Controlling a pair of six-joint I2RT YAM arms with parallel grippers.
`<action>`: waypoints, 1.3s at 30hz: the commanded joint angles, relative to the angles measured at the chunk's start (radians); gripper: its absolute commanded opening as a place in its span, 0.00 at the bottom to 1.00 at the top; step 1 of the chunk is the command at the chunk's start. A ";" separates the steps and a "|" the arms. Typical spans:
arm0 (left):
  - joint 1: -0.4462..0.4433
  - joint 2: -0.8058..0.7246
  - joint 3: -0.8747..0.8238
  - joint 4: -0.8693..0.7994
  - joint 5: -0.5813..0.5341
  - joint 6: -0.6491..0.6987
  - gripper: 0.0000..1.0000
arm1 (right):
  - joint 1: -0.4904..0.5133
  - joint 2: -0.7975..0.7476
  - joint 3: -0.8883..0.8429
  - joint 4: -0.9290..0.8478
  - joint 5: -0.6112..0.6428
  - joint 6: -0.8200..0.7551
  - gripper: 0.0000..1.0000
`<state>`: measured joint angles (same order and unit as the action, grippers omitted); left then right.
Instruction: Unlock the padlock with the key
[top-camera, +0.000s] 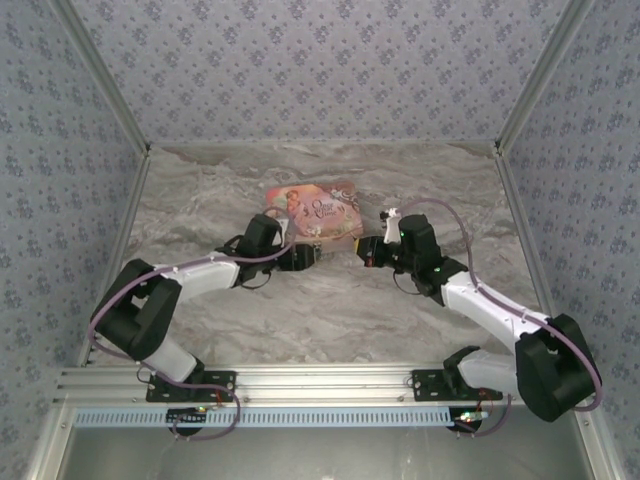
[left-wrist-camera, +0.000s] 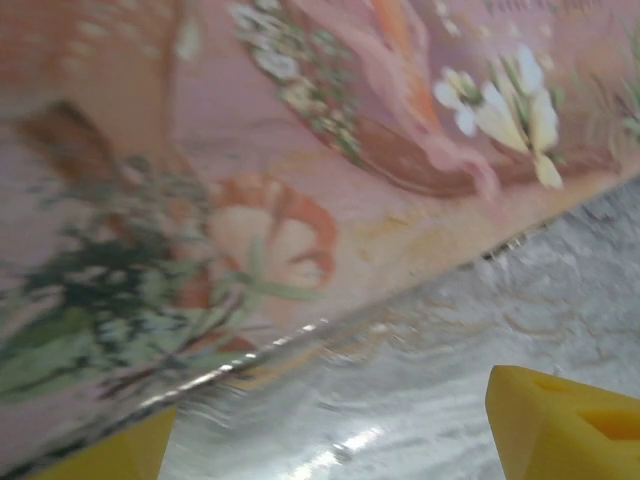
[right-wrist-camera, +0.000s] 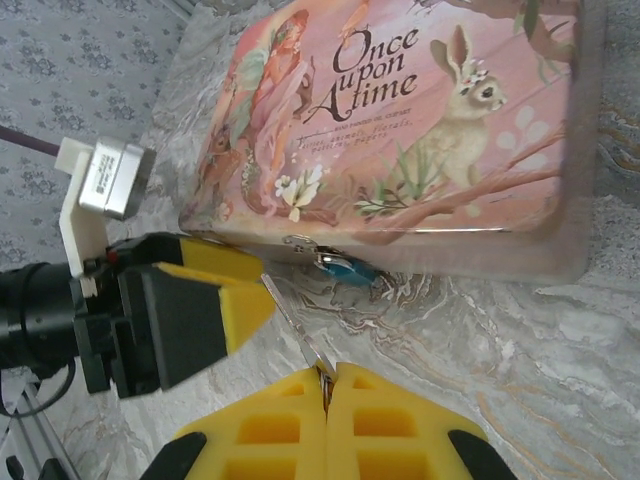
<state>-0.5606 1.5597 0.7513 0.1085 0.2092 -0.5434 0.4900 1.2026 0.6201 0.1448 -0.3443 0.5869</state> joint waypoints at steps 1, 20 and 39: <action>0.046 0.011 0.056 0.036 -0.022 0.085 0.81 | -0.004 0.019 0.033 0.049 -0.018 0.015 0.00; 0.087 -0.182 -0.045 0.017 -0.002 0.120 0.83 | -0.026 0.561 0.466 0.091 -0.133 0.019 0.00; 0.086 -0.262 -0.111 -0.002 -0.003 0.177 0.84 | 0.026 0.804 0.652 -0.231 -0.031 0.020 0.00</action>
<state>-0.4770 1.3262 0.6456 0.1055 0.2119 -0.4026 0.4911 1.9526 1.2930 0.0776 -0.4088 0.5941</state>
